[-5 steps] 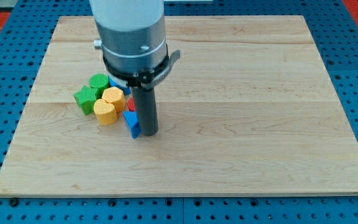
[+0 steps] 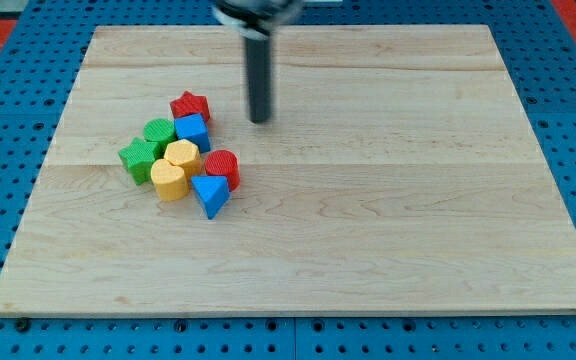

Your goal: Move red star closer to blue cube

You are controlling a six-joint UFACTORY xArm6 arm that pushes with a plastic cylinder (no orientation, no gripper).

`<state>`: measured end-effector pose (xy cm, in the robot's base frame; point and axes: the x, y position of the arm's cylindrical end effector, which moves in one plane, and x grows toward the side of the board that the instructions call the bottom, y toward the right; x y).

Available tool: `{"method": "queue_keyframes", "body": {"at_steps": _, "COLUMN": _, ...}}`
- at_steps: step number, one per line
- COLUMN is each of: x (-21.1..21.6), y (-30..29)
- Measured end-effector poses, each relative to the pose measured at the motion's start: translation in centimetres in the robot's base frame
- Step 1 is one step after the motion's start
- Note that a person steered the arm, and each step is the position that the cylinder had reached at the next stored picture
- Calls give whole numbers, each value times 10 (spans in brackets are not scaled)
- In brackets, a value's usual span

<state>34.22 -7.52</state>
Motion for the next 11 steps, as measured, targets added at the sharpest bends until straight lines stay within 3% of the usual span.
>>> {"method": "queue_keyframes", "body": {"at_steps": 1, "x": -29, "y": -48}}
{"method": "queue_keyframes", "body": {"at_steps": 2, "x": -30, "y": -99}}
{"method": "queue_keyframes", "body": {"at_steps": 3, "x": 0, "y": -104}}
{"method": "queue_keyframes", "body": {"at_steps": 5, "x": 1, "y": 30}}
{"method": "queue_keyframes", "body": {"at_steps": 6, "x": 10, "y": 61}}
{"method": "queue_keyframes", "body": {"at_steps": 7, "x": 17, "y": 56}}
{"method": "queue_keyframes", "body": {"at_steps": 8, "x": -35, "y": 35}}
{"method": "queue_keyframes", "body": {"at_steps": 9, "x": -1, "y": 12}}
{"method": "queue_keyframes", "body": {"at_steps": 11, "x": 70, "y": 53}}
